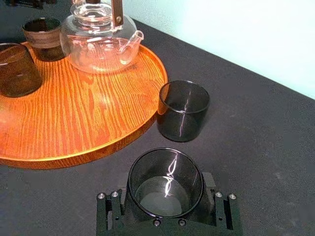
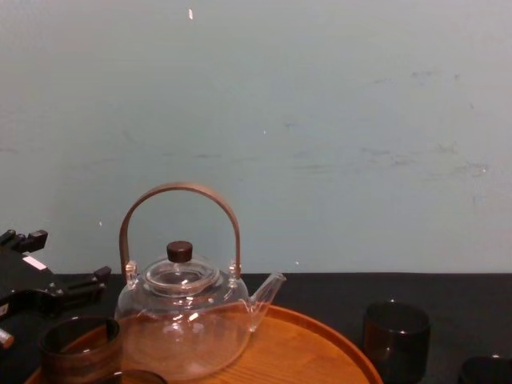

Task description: Pick up the glass from the table and place it on the tray.

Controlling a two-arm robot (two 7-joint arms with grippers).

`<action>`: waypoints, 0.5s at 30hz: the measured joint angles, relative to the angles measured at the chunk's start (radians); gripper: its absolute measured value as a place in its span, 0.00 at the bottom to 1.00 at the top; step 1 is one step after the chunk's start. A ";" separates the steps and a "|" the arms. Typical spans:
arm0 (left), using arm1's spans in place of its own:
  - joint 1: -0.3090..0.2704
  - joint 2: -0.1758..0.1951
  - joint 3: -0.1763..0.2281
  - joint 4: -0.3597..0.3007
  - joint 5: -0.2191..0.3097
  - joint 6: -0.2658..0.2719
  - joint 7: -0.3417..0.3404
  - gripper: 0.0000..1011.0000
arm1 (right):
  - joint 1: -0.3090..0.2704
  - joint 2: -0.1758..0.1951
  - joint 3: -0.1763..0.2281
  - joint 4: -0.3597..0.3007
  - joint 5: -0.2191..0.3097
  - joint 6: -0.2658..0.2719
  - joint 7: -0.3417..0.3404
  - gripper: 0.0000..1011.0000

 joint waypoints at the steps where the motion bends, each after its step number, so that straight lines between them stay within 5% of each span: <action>1: 0.000 0.000 0.000 0.000 0.000 0.000 0.000 0.99 | -0.002 0.001 0.002 -0.001 0.002 0.000 0.001 0.89; 15: 0.000 0.000 0.000 0.000 0.000 0.000 0.000 0.99 | 0.019 0.038 0.005 -0.077 0.055 -0.004 0.057 0.89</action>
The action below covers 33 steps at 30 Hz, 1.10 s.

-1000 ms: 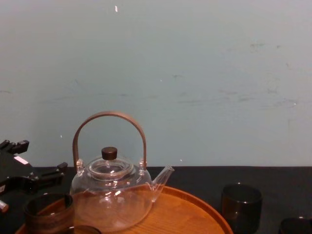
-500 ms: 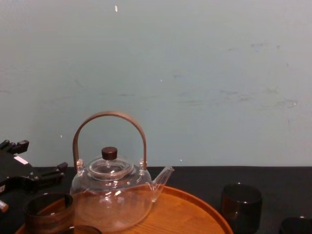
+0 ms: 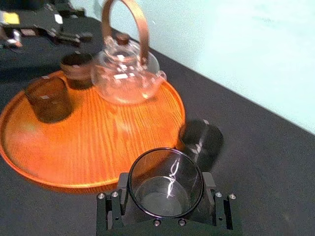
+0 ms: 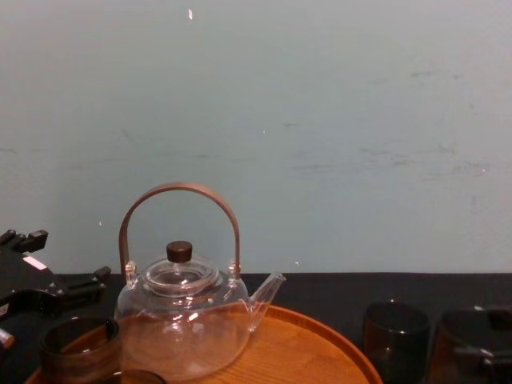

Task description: Pick up the glass from the table and place it on the tray.

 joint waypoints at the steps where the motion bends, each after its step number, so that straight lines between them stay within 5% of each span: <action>1: 0.000 0.000 0.000 0.000 0.000 0.000 0.000 0.99 | 0.005 0.000 -0.004 -0.002 0.001 -0.001 0.003 0.89; 33: 0.000 0.000 0.000 0.000 0.000 0.000 0.000 0.99 | 0.193 -0.141 -0.241 0.069 -0.025 -0.042 0.060 0.89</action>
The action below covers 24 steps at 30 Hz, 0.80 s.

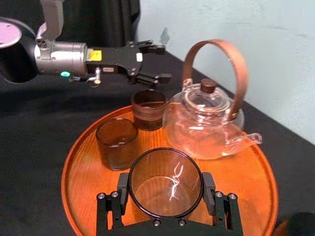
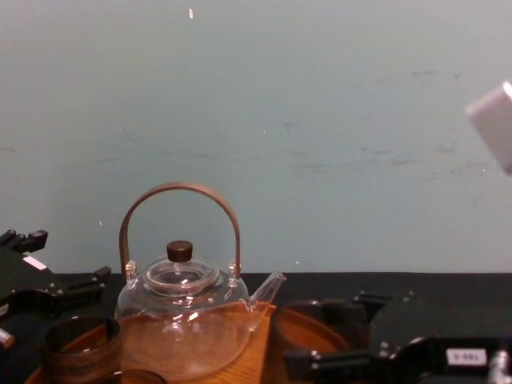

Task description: Pick up the glass from the table and place it on the tray.

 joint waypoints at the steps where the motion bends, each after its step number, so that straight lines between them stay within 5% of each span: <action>1: 0.000 0.000 0.000 0.000 0.000 0.000 0.000 0.99 | 0.001 -0.002 -0.005 0.003 -0.002 -0.001 0.001 0.89; 24: 0.000 0.000 0.000 0.000 0.000 0.000 0.000 0.99 | 0.015 -0.051 -0.071 0.101 -0.030 -0.023 0.024 0.89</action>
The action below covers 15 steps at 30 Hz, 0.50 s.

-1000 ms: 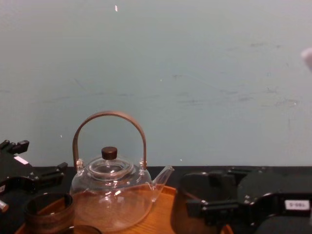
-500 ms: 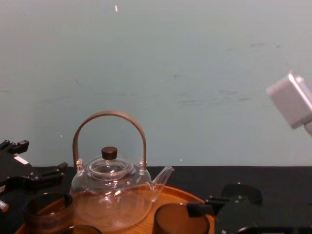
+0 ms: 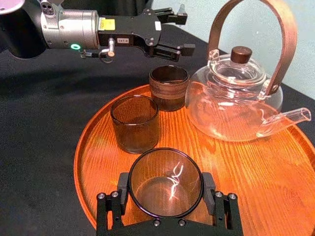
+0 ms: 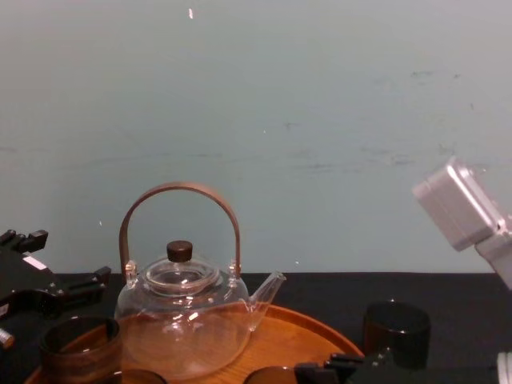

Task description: Pick up the glass from the table and place it on the tray.

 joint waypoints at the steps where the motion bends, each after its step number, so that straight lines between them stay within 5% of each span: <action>1: 0.000 0.000 0.000 0.000 0.000 0.000 0.000 0.99 | 0.000 -0.002 -0.001 0.004 0.000 0.000 0.000 0.89; 15: 0.000 0.000 0.000 0.000 0.000 0.000 0.000 0.99 | 0.002 -0.012 -0.007 0.026 -0.013 -0.001 -0.006 0.89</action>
